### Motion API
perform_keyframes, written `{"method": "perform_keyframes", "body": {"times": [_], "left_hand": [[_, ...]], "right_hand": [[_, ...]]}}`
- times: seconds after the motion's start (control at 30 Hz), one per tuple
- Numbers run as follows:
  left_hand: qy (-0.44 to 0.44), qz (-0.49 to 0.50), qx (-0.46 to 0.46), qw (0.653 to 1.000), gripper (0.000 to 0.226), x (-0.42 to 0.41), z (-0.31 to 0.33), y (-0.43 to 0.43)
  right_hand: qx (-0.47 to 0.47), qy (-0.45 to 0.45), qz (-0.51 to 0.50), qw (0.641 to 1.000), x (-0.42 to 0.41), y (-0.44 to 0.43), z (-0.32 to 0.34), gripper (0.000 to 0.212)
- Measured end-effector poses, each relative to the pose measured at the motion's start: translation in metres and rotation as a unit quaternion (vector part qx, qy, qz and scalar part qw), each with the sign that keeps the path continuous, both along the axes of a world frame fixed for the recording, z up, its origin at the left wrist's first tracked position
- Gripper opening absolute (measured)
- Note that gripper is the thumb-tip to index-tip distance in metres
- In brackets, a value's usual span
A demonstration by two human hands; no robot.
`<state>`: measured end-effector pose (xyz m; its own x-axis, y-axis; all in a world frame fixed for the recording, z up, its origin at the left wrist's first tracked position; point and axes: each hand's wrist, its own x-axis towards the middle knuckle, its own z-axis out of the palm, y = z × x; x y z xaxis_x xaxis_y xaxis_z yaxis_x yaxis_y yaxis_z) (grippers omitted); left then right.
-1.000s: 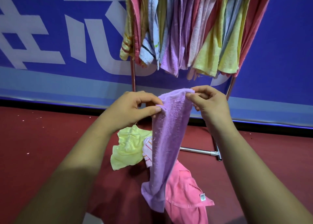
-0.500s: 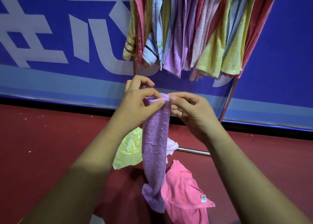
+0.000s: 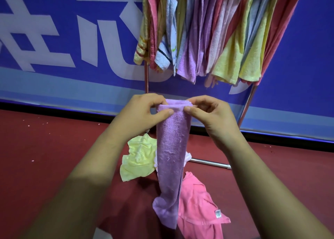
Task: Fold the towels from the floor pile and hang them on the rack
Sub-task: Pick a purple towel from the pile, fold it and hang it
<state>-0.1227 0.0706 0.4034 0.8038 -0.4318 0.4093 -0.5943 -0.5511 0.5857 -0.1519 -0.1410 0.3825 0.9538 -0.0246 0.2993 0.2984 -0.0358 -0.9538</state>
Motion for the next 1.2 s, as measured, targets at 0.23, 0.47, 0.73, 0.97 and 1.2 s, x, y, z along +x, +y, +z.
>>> {"method": "perform_keyframes", "body": {"times": [0.23,0.47,0.73,0.97,1.2], "left_hand": [[0.038,-0.065,0.001,0.997,0.018,-0.027,0.056,0.009],[0.112,-0.046,0.055,0.991,0.034,-0.021,0.033,0.005],[0.132,-0.074,0.001,0.989,0.012,-0.014,0.025,0.016],[0.193,-0.104,-0.25,0.943,0.023,-0.016,0.022,0.002],[0.199,-0.054,-0.235,0.95,0.021,-0.02,0.01,-0.012]], "right_hand": [[0.029,-0.086,0.062,0.994,-0.01,-0.016,0.046,0.013],[-0.057,-0.024,0.074,0.995,-0.008,-0.005,0.019,0.009],[-0.043,-0.038,0.04,0.998,-0.007,-0.006,0.021,0.01],[0.03,-0.034,0.03,0.999,-0.004,-0.002,0.025,0.009],[0.064,-0.035,0.015,0.997,-0.002,0.005,0.023,0.019]]}}
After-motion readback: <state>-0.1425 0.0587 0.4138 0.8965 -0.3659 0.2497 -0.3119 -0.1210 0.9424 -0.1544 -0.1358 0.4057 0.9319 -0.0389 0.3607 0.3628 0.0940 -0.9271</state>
